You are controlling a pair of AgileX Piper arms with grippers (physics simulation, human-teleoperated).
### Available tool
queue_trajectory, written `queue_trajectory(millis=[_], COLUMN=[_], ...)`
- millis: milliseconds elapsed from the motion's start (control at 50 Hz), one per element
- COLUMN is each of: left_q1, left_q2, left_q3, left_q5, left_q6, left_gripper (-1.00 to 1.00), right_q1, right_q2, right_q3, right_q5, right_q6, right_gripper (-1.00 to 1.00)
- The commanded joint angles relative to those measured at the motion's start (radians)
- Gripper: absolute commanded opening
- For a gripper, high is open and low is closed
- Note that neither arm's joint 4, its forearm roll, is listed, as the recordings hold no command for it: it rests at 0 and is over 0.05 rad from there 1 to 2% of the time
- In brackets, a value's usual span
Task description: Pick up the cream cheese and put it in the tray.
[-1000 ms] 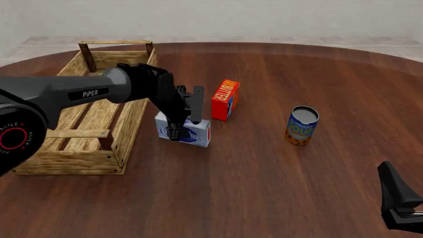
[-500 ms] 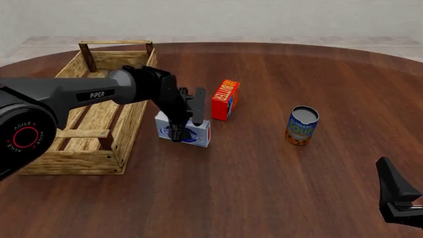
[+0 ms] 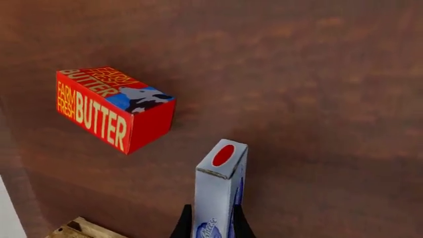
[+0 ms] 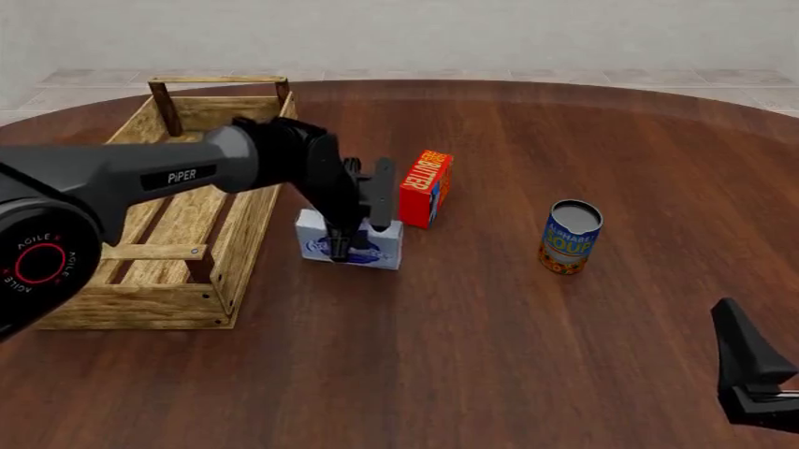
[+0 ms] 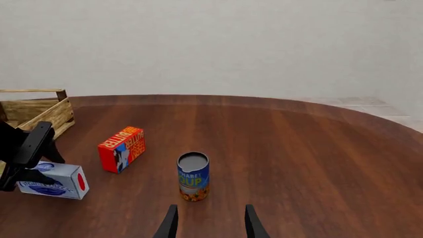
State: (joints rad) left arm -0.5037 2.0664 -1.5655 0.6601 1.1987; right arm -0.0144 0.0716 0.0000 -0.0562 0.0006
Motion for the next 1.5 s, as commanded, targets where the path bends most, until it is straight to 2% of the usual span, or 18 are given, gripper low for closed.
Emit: queue_trajectory(millis=[20, 300, 340, 440, 640, 660, 740, 800, 880, 960, 1000, 1120, 1180, 1240, 1360, 1380, 1480, 1500], left_q1=[-0.021, -0.070, -0.085, -0.100, -0.093, -0.100, -0.083, -0.060, -0.055, -0.001, -0.022, -0.003, -0.015, -0.006, 0.030, 0.049, 0.069, 0.087], left_q2=[-0.024, -0.104, -0.137, -0.164, -0.221, -0.224, -0.220, -0.189, -0.189, -0.128, -0.151, -0.086, -0.113, -0.096, -0.080, -0.056, -0.048, -0.018], left_q3=[-0.007, 0.015, 0.059, 0.017, 0.051, 0.027, 0.001, -0.093, -0.111, -0.259, -0.233, -0.407, -0.386, -0.429, -0.475, -0.535, -0.612, -0.687], left_q5=[-0.005, -0.003, -0.036, -0.013, 0.007, 0.026, 0.060, 0.101, 0.127, 0.182, 0.168, 0.239, 0.226, 0.258, 0.278, 0.302, 0.331, 0.368], left_q6=[0.001, -0.054, -0.037, -0.085, -0.072, -0.099, -0.086, -0.109, -0.103, -0.157, -0.164, -0.309, -0.311, -0.354, -0.342, -0.358, -0.366, -0.396], left_gripper=[-1.00, -1.00, -1.00, -1.00, -1.00, -1.00, -1.00, -1.00, -1.00, -1.00, -1.00, -1.00, -1.00, -1.00, -1.00, -1.00, -1.00, -1.00], right_q1=[0.001, 0.000, 0.001, 0.001, -0.001, -0.001, 0.000, -0.001, -0.002, 0.001, 0.003, 0.000, -0.001, -0.001, -0.001, -0.001, -0.001, -0.001], right_q2=[-0.023, -0.054, -0.064, -0.071, -0.071, -0.071, -0.071, -0.071, -0.071, -0.071, -0.072, -0.072, -0.072, -0.072, -0.072, -0.072, -0.072, -0.072], right_q3=[0.000, 0.000, 0.000, 0.000, 0.000, 0.000, 0.000, 0.000, 0.000, 0.000, 0.000, 0.000, 0.000, 0.000, 0.000, 0.000, 0.000, 0.000], right_q5=[0.023, 0.054, 0.064, 0.071, 0.071, 0.071, 0.071, 0.072, 0.072, 0.069, 0.061, 0.060, 0.060, 0.061, 0.059, 0.059, 0.060, 0.060], right_q6=[-0.002, 0.003, 0.002, 0.003, 0.006, 0.006, 0.006, 0.007, 0.005, 0.002, -0.001, 0.002, 0.003, 0.003, 0.000, 0.000, 0.001, 0.001], right_gripper=[1.00, 1.00, 1.00, 1.00, 1.00, 1.00, 1.00, 1.00, 1.00, 1.00, 1.00, 1.00, 1.00, 1.00, 1.00, 1.00, 1.00, 1.00])
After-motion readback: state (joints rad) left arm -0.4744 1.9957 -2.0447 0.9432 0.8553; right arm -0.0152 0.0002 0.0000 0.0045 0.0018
